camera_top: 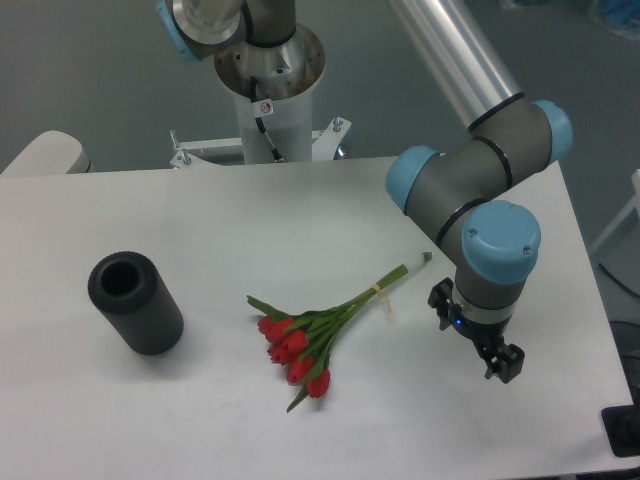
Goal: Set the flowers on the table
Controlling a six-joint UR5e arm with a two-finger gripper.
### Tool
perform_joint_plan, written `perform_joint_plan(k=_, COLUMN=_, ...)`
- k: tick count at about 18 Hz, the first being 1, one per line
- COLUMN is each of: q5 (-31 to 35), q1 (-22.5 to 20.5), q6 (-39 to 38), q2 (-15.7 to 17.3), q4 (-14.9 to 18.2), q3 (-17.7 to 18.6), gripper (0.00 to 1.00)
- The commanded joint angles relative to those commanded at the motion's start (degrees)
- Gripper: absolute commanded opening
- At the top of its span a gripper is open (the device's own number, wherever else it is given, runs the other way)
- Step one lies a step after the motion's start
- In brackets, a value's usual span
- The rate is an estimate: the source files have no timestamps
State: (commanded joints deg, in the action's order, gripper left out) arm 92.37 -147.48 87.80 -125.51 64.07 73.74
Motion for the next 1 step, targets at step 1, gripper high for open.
perform_joint_plan(k=1, q5=0.0, q1=0.0, q6=0.0, q2=0.0, q4=0.0, q3=0.1, gripper=1.0)
